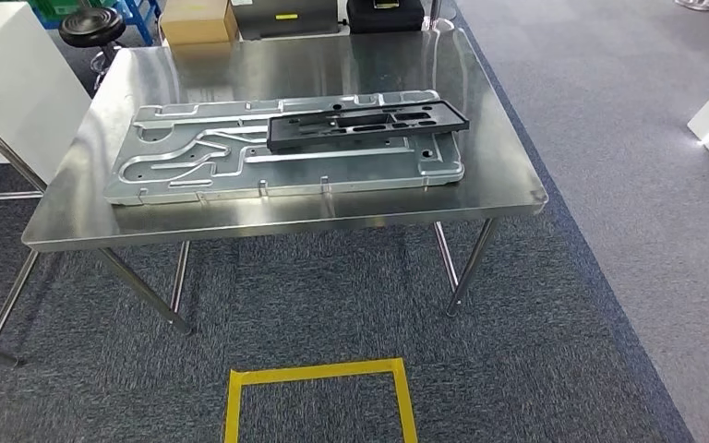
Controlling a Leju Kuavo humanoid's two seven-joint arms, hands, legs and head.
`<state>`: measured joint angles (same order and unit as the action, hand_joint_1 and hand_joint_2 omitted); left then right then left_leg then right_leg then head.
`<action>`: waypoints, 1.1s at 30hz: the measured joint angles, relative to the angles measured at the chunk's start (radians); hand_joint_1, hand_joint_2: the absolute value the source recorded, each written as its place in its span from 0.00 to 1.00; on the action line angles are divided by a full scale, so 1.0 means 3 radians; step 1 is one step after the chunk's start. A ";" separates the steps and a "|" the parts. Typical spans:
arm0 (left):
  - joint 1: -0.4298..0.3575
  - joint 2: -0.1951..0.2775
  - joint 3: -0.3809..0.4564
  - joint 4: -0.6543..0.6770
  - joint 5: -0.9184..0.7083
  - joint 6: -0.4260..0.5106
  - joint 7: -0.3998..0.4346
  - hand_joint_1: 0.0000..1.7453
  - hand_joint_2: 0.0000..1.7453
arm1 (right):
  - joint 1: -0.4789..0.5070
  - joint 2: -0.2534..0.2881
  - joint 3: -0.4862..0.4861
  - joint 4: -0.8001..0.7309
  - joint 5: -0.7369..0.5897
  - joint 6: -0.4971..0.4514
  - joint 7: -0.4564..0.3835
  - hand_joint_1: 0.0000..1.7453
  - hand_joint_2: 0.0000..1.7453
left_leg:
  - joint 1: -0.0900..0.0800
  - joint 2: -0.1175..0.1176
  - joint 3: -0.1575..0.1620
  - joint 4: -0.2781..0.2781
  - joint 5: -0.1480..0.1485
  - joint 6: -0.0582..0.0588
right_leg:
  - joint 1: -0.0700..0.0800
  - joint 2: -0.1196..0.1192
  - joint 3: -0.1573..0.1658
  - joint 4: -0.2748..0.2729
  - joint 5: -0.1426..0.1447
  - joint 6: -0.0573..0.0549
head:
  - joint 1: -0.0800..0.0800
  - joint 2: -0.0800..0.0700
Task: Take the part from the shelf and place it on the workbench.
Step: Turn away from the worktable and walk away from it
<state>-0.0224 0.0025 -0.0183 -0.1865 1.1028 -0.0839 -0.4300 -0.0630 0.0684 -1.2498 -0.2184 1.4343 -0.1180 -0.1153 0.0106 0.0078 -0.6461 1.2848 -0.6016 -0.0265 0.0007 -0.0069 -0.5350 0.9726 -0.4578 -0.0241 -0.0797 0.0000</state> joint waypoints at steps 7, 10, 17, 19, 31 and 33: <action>-0.0040 0.0021 0.0001 0.0000 0.0000 0.0009 -0.0017 0.00 0.00 | -0.0032 0.0048 0.0052 0.0026 0.0010 0.0044 0.0027 0.00 0.00 | -0.0042 0.0003 0.0754 -0.1047 0.0179 0.0110 | 0.0022 -0.0014 -0.0246 0.0114 0.0175 0.0076 | 0.0000 0.0000; -0.0042 0.0024 0.0000 0.0000 0.0000 0.0022 -0.0018 0.00 0.00 | -0.0034 0.0052 0.0053 0.0029 -0.0019 0.0046 0.0073 0.00 0.00 | -0.0025 0.0019 0.0685 -0.1075 0.0272 0.0183 | 0.0003 0.0001 -0.0295 0.0207 0.0080 0.0136 | 0.0001 0.0000; -0.0020 0.0030 -0.0005 0.0000 0.0010 0.0012 0.0017 0.00 0.00 | -0.0036 0.0067 -0.0066 0.0036 -0.0306 0.0040 0.0420 0.00 0.00 | -0.0012 0.0031 0.0348 -0.1021 0.0507 0.0186 | -0.0065 0.0015 -0.0254 0.0870 -0.0294 0.0230 | 0.0001 0.0000; -0.0017 0.0032 -0.0010 0.0000 0.0010 -0.0002 0.0040 0.00 0.00 | -0.0043 0.0072 -0.0128 0.0036 -0.0381 0.0031 0.0510 0.00 0.00 | -0.0010 0.0029 0.0257 -0.0966 0.0545 0.0154 | -0.0068 0.0019 0.0081 0.0407 -0.0197 0.0220 | 0.0000 0.0000; 0.0035 0.0056 -0.0025 0.0001 0.0000 -0.0086 0.0205 0.00 0.00 | -0.0048 0.0145 -0.0511 0.0039 -0.0725 0.0184 0.0732 0.00 0.00 | 0.0010 0.0005 -0.0012 0.0019 0.0018 -0.0001 | -0.0006 -0.0008 -0.0055 0.0030 0.0014 -0.0004 | 0.0000 0.0000; 0.0030 0.0057 -0.0031 0.0001 0.0000 -0.0095 0.0209 0.00 0.00 | -0.0050 0.0148 -0.0537 0.0039 -0.0730 0.0209 0.0685 0.00 0.00 | 0.0007 0.0005 0.0252 -0.0263 0.0206 0.0027 | 0.0003 -0.0007 -0.0155 0.0066 0.0070 0.0006 | 0.0000 0.0000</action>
<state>-0.0134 0.0195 -0.0277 -0.1862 1.1028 -0.1123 -0.3673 -0.0781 0.1127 -1.4108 -0.2068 1.2153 -0.0553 0.0901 0.0127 0.0091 -0.5706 1.2059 -0.5399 -0.0183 0.0016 -0.0089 -0.5815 0.9922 -0.4369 -0.0222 -0.0797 0.0000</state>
